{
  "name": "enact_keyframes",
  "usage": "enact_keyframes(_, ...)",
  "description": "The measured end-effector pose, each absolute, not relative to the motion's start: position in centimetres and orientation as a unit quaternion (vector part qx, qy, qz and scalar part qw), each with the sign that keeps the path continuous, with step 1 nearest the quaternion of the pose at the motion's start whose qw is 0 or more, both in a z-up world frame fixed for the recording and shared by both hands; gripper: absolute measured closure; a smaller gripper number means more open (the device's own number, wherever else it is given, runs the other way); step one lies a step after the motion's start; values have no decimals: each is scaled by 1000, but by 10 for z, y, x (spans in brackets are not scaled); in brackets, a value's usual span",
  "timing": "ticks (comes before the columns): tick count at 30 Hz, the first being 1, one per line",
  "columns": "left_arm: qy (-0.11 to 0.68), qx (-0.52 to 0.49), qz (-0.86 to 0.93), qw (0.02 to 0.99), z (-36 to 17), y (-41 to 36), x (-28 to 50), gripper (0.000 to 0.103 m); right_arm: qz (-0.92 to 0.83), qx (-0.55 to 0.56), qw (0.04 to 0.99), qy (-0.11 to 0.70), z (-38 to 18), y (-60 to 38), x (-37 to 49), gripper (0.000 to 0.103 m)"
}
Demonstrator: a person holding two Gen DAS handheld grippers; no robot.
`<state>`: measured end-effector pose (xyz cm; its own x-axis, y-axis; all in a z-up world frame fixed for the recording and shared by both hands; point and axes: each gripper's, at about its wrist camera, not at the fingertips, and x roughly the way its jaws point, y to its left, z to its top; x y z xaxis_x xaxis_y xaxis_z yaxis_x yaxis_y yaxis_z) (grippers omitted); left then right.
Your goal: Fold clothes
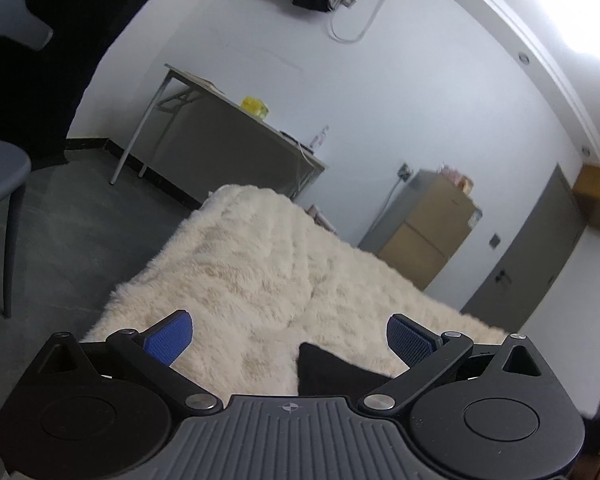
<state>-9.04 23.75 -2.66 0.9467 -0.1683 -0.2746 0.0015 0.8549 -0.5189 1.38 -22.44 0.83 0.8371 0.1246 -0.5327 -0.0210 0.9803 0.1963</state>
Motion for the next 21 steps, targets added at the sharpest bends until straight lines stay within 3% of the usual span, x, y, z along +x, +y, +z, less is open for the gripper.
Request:
enact_keyframes(7, 217, -162, -94, 958, -24, 161, -78, 0, -58, 358, 862, 353, -53, -349, 4, 34)
enact_keyframes(13, 237, -116, -57, 963, -32, 122, -77, 0, -103, 410, 832, 360, -89, -355, 15, 34)
enact_keyframes(17, 266, -110, -43, 957, -43, 119, -70, 0, -105, 450, 826, 323, -102, -361, 20, 33)
enact_keyframes(21, 285, -97, -21, 953, -48, 123, -64, 0, -116, 456, 834, 289, -102, -362, 14, 39)
